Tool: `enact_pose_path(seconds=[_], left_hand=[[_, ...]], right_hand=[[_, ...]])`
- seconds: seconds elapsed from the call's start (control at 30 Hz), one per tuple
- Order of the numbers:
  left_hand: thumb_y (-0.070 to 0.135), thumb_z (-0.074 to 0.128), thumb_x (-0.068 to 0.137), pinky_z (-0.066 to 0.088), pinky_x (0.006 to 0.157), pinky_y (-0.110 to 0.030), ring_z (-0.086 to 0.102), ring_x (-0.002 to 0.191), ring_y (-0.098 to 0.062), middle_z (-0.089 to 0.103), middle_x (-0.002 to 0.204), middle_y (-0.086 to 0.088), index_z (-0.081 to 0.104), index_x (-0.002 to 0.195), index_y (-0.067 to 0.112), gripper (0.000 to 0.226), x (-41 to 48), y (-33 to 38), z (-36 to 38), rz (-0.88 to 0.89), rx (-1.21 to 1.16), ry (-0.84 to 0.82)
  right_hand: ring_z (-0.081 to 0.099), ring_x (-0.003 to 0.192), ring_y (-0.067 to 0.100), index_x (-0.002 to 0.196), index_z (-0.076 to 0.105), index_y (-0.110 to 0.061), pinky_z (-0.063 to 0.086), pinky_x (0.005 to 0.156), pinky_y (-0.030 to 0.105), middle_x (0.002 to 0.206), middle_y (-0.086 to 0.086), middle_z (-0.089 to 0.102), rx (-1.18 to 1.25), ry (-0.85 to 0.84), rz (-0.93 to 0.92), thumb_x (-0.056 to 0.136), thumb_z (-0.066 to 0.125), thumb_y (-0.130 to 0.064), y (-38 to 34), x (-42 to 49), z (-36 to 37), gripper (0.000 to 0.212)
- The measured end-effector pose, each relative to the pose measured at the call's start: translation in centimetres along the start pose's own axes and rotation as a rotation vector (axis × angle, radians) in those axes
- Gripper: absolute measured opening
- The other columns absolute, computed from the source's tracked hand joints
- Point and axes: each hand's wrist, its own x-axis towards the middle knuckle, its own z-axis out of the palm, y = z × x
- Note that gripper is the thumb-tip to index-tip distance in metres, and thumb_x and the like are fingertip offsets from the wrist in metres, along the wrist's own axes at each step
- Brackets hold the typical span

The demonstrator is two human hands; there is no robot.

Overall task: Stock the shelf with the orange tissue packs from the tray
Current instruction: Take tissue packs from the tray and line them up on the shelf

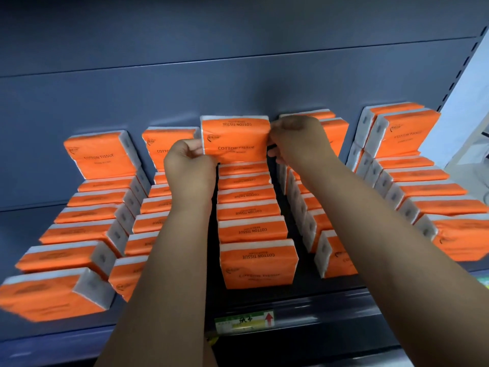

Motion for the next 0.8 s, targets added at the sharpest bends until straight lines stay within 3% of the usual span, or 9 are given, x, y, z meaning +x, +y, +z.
enact_pose_path(seconds=[0.17,0.27,0.33,0.4,0.53,0.67,0.8], left_hand=[[0.007,0.067,0.091,0.056,0.071,-0.022,0.072,0.086,-0.012,0.076,0.098,0.001,0.071,0.107,0.022,0.022,0.8,-0.6,0.1,-0.094,0.058,-0.038],[0.011,0.062,0.095,0.056,0.07,-0.026,0.075,0.086,-0.015,0.078,0.092,0.0,0.071,0.096,0.023,0.015,0.8,-0.7,0.2,-0.133,0.056,-0.074],[0.011,0.06,0.096,0.059,0.074,-0.03,0.075,0.086,-0.018,0.078,0.09,-0.002,0.071,0.092,0.022,0.016,0.9,-0.9,0.1,-0.151,0.068,-0.074],[0.013,0.06,0.096,0.061,0.08,-0.034,0.075,0.088,-0.019,0.077,0.091,-0.003,0.071,0.093,0.021,0.014,1.1,-0.9,0.2,-0.171,0.07,-0.077],[0.014,0.06,0.097,0.061,0.081,-0.034,0.074,0.088,-0.016,0.076,0.09,-0.001,0.071,0.094,0.021,0.013,1.1,-0.8,0.3,-0.196,0.062,-0.098],[0.015,0.059,0.096,0.061,0.092,-0.044,0.074,0.094,-0.021,0.077,0.094,-0.003,0.071,0.094,0.023,0.015,1.1,-0.7,0.5,-0.215,0.061,-0.092],[0.015,0.058,0.096,0.061,0.094,-0.045,0.074,0.095,-0.021,0.077,0.094,-0.002,0.071,0.093,0.023,0.016,0.9,-0.5,0.7,-0.215,0.062,-0.098]], right_hand=[[0.072,0.087,0.037,0.086,0.071,-0.009,0.058,0.082,0.059,0.087,0.014,0.074,-0.032,0.003,0.014,0.074,0.049,-0.033,0.5,0.0,0.3,0.035],[0.072,0.089,0.036,0.089,0.071,-0.007,0.059,0.082,0.058,0.086,0.013,0.075,-0.044,-0.028,0.032,0.076,0.053,-0.032,0.9,0.0,0.6,0.033],[0.071,0.08,0.033,0.092,0.069,0.0,0.061,0.079,0.055,0.075,0.009,0.068,-0.059,-0.045,0.034,0.076,0.054,-0.029,1.1,-0.2,0.8,0.036],[0.057,0.067,0.023,0.088,0.063,0.004,0.052,0.066,0.043,0.068,0.004,0.054,-0.066,-0.056,0.017,0.073,0.053,-0.027,1.2,-0.4,1.0,0.036],[0.045,0.058,0.018,0.073,0.053,-0.004,0.036,0.058,0.031,0.062,0.001,0.047,-0.113,-0.071,-0.008,0.078,0.052,-0.02,1.3,-0.6,1.3,0.017],[0.044,0.057,0.016,0.076,0.056,-0.004,0.033,0.056,0.028,0.063,0.0,0.048,-0.127,-0.083,-0.024,0.084,0.053,-0.018,1.5,-0.5,1.2,0.016],[0.043,0.057,0.016,0.075,0.057,-0.009,0.032,0.056,0.029,0.064,0.002,0.047,-0.133,-0.083,-0.032,0.084,0.054,-0.017,1.5,-0.6,1.2,0.013]])
